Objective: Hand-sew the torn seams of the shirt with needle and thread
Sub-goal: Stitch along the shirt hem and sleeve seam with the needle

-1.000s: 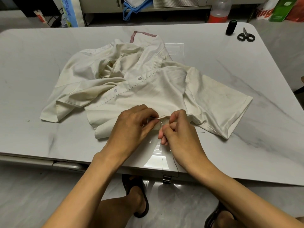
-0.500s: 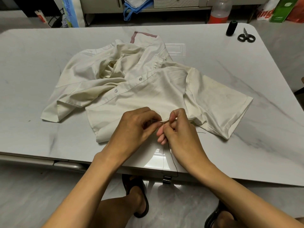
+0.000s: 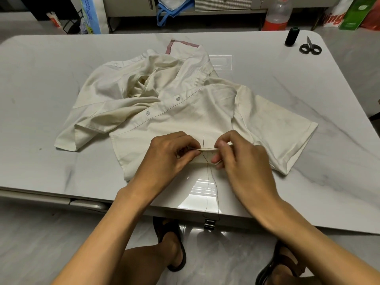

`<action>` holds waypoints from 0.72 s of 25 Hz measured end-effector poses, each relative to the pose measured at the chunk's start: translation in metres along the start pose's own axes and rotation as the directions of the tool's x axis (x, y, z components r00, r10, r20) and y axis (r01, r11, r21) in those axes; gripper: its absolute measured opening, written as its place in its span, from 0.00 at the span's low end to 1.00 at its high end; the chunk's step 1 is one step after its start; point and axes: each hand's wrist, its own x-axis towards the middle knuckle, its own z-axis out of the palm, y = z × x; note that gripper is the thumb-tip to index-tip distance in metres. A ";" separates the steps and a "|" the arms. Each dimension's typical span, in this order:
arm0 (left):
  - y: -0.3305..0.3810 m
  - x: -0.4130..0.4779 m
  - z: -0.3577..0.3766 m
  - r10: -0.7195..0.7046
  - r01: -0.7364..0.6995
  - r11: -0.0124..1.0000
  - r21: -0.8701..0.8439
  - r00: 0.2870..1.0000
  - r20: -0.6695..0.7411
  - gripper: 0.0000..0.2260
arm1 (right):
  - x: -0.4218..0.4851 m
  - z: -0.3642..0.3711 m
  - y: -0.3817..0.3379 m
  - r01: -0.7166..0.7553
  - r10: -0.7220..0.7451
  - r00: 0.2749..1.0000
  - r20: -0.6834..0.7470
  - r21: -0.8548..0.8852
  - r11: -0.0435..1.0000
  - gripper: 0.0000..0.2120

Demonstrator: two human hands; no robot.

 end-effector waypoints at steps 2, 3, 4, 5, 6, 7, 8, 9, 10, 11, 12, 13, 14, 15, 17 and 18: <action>0.000 0.000 0.000 0.001 -0.001 1.000 -0.010 1.000 -0.011 0.03 | 0.008 -0.010 0.004 0.042 -0.062 0.991 -0.121 -0.156 0.987 0.07; 0.000 0.000 0.000 0.006 -0.007 1.000 -0.010 1.000 -0.012 0.03 | 0.014 -0.013 0.006 0.039 -0.060 0.990 -0.131 -0.158 0.987 0.07; 0.000 0.000 0.000 0.016 -0.016 1.000 -0.006 1.000 -0.012 0.03 | 0.019 -0.012 0.009 0.037 -0.051 0.993 -0.103 -0.134 0.990 0.07; 0.001 0.000 0.001 0.028 -0.028 1.000 0.000 1.000 -0.012 0.03 | 0.024 -0.010 0.010 0.029 -0.035 0.998 -0.050 -0.110 0.994 0.06; 0.001 0.000 0.001 0.042 -0.042 0.999 0.008 0.999 -0.013 0.03 | 0.027 -0.006 0.011 0.011 -0.011 1.000 0.010 -0.096 0.995 0.06; 0.000 0.000 0.001 0.055 -0.054 0.998 0.014 0.998 -0.013 0.04 | 0.028 -0.001 0.011 -0.011 0.016 0.998 0.064 -0.082 0.997 0.05; 0.000 0.000 0.001 0.066 -0.066 0.998 0.018 0.998 -0.013 0.04 | 0.029 0.003 0.012 -0.038 0.044 0.993 0.105 -0.060 0.997 0.05; -0.001 0.000 0.001 0.075 -0.075 0.997 0.022 0.997 -0.014 0.04 | 0.030 0.005 0.011 -0.071 0.073 0.988 0.136 -0.023 0.997 0.04; -0.001 0.000 0.001 0.082 -0.081 0.996 0.024 0.997 -0.016 0.04 | 0.031 0.005 0.011 -0.107 0.101 0.982 0.161 0.030 0.994 0.03; -0.001 0.000 0.001 0.086 -0.086 0.996 0.026 0.996 -0.018 0.04 | 0.032 0.003 0.011 -0.151 0.132 0.973 0.190 0.091 0.984 0.03; -0.001 0.000 0.001 0.090 -0.089 0.996 0.029 0.996 -0.020 0.04 | 0.033 0.002 0.011 -0.199 0.162 0.962 0.222 0.153 0.968 0.02; -0.001 0.000 0.000 0.095 -0.094 0.995 0.033 0.995 -0.020 0.04 | 0.033 0.001 0.011 -0.241 0.188 0.949 0.253 0.201 0.949 0.02; 0.000 0.000 0.000 0.098 -0.097 0.995 0.036 0.995 -0.021 0.05 | 0.033 0.001 0.010 -0.268 0.202 0.940 0.275 0.230 0.936 0.02; 0.000 0.001 0.001 0.097 -0.096 0.995 0.034 0.995 -0.024 0.05 | 0.032 0.001 0.009 -0.279 0.207 0.938 0.279 0.251 0.927 0.03; 0.001 0.001 0.000 0.085 -0.084 0.996 0.012 0.996 -0.031 0.04 | 0.032 0.001 0.007 -0.278 0.213 0.953 0.216 0.338 0.899 0.03; 0.002 0.001 0.000 0.079 -0.079 0.997 0.000 0.996 -0.034 0.04 | 0.034 -0.001 0.006 -0.274 0.226 0.961 0.162 0.409 0.871 0.04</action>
